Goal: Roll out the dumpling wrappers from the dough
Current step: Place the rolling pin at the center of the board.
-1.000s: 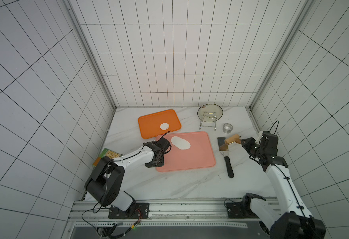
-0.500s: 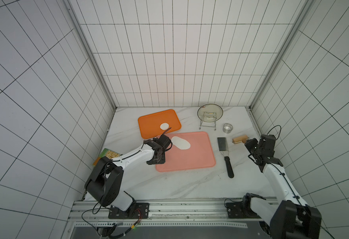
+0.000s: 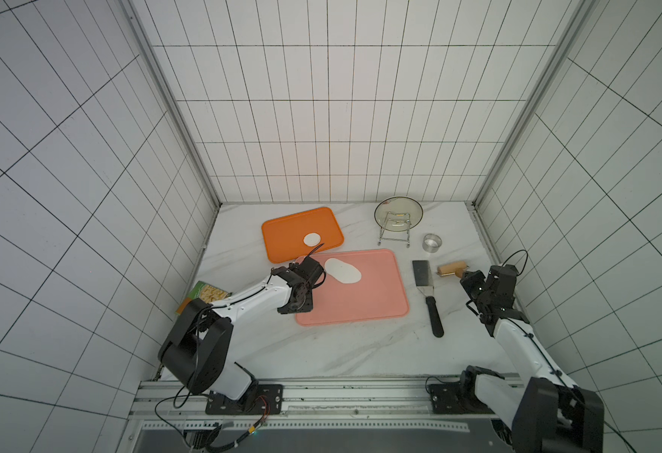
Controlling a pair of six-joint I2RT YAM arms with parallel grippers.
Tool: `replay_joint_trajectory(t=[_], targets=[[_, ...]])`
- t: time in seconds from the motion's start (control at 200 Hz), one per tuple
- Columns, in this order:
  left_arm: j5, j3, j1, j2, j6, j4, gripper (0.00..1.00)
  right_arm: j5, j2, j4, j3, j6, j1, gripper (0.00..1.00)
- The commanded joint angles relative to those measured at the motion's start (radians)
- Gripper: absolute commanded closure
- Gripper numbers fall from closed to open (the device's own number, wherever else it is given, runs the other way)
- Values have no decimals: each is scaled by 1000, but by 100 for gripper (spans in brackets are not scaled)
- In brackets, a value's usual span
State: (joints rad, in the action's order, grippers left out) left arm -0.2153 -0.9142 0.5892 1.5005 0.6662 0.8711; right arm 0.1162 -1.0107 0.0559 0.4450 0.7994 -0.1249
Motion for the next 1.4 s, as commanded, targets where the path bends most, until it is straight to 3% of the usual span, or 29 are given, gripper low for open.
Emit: replay_joint_trajectory(t=[0.0,0.585,0.635,1.16,1.394], targets=[[4,11,3,-4,15,-32,51,14,45,-47,-37,-25,-7,94],[13,6,4,32,19,-49,51,122,107,-201,-68,10,10,60],[13,8,4,32,19,-50,51,120,112,-215,-69,8,10,51],[15,21,4,28,21,-63,51,103,174,-437,-38,-50,21,49],[14,35,3,33,23,-67,51,100,188,-446,-2,-83,53,52]])
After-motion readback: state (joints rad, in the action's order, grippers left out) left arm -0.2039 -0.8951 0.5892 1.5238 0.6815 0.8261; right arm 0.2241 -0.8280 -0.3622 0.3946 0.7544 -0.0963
